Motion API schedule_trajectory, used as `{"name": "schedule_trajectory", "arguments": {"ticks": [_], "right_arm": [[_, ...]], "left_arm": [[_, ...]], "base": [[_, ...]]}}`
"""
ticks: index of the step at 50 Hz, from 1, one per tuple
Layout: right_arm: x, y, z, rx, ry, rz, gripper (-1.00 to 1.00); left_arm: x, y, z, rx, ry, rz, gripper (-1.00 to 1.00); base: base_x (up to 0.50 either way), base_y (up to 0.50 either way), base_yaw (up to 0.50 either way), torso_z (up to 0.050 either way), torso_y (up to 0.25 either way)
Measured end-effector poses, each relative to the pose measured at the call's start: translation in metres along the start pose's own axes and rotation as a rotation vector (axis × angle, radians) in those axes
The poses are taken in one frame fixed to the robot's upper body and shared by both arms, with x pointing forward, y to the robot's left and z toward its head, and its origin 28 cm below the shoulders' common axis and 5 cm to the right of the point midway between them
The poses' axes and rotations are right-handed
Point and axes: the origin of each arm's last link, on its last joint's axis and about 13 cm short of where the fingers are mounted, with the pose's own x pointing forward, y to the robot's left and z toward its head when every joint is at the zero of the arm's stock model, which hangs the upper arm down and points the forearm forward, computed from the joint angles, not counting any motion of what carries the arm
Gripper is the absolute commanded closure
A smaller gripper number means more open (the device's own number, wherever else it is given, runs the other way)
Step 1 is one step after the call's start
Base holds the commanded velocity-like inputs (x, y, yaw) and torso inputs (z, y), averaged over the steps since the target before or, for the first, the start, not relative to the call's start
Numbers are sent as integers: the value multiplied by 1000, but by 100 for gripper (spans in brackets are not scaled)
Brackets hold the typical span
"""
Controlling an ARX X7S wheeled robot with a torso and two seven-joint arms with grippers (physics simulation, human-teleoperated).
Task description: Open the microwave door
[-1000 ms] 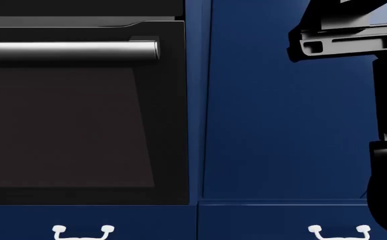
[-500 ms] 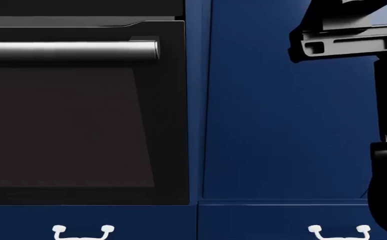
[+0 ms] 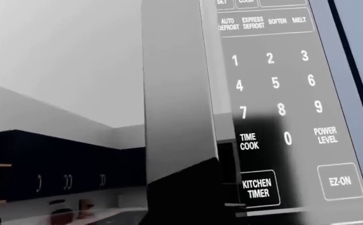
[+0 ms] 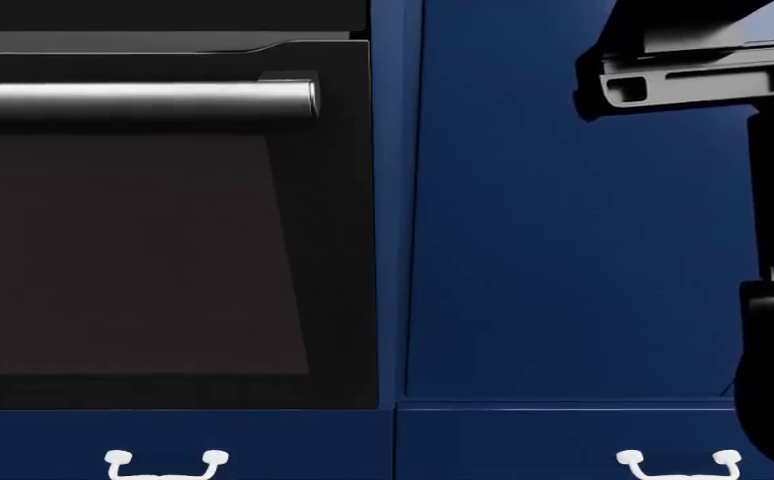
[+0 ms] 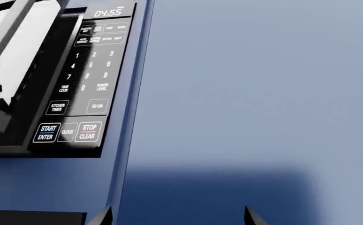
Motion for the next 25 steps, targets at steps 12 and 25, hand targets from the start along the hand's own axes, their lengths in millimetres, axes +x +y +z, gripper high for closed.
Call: {"name": "schedule_trajectory", "arguments": {"ticks": [12,25], "right_arm": [[1,0,2,-1,-7,2,-100],[2,1,5,-3,-12,4,-100]], "left_arm": [[-26,3,19,-35,-1,13,100],[-50,8,38,-122,6,3,100]], "base": [[-1,-2,-2,1,5],[-3,-4,-2,0,5]]}}
